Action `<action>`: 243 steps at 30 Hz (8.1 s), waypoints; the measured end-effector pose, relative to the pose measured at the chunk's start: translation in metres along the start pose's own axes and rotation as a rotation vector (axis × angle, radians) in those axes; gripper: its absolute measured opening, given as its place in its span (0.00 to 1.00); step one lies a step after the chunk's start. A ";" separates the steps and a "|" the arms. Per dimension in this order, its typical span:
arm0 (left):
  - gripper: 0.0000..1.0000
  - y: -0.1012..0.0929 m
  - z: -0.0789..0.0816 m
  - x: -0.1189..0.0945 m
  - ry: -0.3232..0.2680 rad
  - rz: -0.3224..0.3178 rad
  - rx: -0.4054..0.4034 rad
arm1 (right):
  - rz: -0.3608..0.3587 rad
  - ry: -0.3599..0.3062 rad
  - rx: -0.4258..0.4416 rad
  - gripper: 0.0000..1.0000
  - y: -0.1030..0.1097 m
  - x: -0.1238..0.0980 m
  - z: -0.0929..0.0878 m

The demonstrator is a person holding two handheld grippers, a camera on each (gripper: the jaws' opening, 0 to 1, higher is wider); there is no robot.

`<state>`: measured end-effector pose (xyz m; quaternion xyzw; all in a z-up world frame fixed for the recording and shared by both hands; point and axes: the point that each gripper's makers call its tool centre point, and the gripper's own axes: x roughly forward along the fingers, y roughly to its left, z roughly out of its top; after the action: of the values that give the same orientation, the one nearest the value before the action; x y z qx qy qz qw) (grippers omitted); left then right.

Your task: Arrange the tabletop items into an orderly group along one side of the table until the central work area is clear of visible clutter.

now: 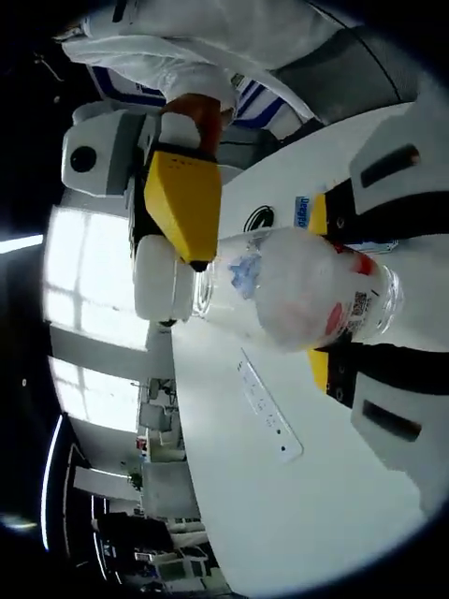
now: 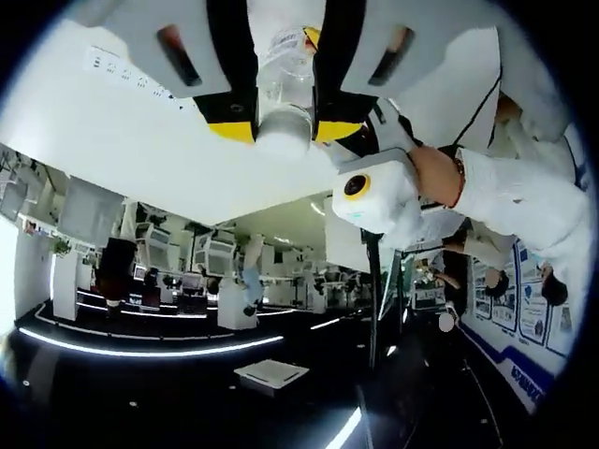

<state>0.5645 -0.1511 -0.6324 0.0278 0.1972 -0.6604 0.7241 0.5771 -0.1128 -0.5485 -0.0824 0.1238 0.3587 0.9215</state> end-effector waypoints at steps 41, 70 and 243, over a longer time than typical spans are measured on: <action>0.42 0.030 -0.031 0.042 0.075 -0.023 0.089 | -0.153 0.035 -0.149 0.20 -0.031 0.008 -0.050; 0.49 0.032 -0.026 0.043 0.057 0.006 0.058 | -0.168 0.082 -0.071 0.21 -0.038 0.006 -0.058; 0.00 -0.129 -0.147 0.020 0.072 0.571 -0.630 | -0.382 0.333 0.516 0.00 -0.017 -0.222 -0.264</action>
<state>0.4045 -0.1417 -0.7460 -0.1181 0.3989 -0.3395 0.8436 0.3860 -0.3315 -0.7360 0.0739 0.3412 0.1184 0.9296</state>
